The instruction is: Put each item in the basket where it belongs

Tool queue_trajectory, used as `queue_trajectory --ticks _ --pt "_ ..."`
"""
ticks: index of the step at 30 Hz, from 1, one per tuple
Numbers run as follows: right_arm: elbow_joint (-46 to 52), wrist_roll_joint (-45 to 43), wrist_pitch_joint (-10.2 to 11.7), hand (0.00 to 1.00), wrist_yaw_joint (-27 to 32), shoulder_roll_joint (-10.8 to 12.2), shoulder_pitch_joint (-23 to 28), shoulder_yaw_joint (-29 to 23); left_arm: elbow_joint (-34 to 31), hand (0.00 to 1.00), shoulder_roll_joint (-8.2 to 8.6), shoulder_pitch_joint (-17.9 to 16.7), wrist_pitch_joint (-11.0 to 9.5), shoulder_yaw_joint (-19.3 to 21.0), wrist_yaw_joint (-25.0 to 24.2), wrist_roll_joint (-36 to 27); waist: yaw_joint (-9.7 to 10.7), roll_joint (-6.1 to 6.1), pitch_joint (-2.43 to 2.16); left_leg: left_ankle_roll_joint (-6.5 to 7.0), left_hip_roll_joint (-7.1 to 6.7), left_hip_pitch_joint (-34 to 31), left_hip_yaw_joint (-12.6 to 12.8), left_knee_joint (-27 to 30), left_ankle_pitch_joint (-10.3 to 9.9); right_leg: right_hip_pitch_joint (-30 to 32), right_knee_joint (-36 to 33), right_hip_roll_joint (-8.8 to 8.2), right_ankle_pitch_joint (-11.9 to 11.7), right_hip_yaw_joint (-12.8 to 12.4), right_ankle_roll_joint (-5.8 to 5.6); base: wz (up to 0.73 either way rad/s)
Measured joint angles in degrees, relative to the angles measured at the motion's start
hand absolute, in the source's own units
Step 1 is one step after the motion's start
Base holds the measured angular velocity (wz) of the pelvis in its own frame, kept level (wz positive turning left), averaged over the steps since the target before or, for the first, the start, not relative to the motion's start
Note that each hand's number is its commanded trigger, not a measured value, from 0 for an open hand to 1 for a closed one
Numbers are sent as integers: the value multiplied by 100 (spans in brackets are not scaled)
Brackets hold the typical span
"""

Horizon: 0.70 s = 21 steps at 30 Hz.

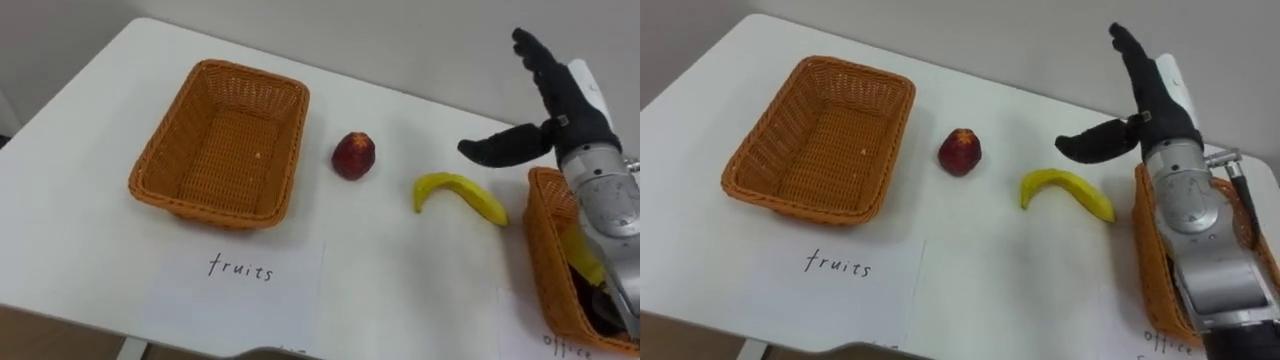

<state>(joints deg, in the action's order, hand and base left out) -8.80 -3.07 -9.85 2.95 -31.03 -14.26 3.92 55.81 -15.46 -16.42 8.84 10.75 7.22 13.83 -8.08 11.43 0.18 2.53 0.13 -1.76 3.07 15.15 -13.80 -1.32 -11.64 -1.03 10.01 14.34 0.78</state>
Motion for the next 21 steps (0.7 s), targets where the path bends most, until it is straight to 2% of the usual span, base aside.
queue_trajectory --ticks 4,11,14,16,21 --pt "-301 -435 -21 0 -142 -57 -91 -1 -25 0 0 39 -5 -34 -24 -78 -13 0 25 -4 4 -98 -9 45 -4 62 0 2 -1 29 1 2" --pt "-635 -671 -108 0 -324 -102 -210 4 -29 0 -6 23 56 -40 -181 -79 -40 14 15 -5 3 -168 -58 64 -4 124 -3 4 -2 47 3 0" --pt "-865 -672 -154 0 -363 -135 -371 207 -30 0 -9 8 87 -92 -170 -75 -47 10 18 -5 0 -148 -70 66 -3 96 -3 4 -2 54 3 0" --pt "-1139 -672 -174 0 -452 -140 -539 389 -33 0 -8 12 84 -138 -159 -75 -75 9 18 -5 -3 -148 -79 66 -3 97 -3 4 -2 53 4 0" --pt "-1355 -676 -206 0 -586 -144 -630 451 -46 0 -9 26 80 -178 -96 -76 -192 9 19 -5 -5 -155 -105 66 -3 97 -2 3 -2 77 4 2"
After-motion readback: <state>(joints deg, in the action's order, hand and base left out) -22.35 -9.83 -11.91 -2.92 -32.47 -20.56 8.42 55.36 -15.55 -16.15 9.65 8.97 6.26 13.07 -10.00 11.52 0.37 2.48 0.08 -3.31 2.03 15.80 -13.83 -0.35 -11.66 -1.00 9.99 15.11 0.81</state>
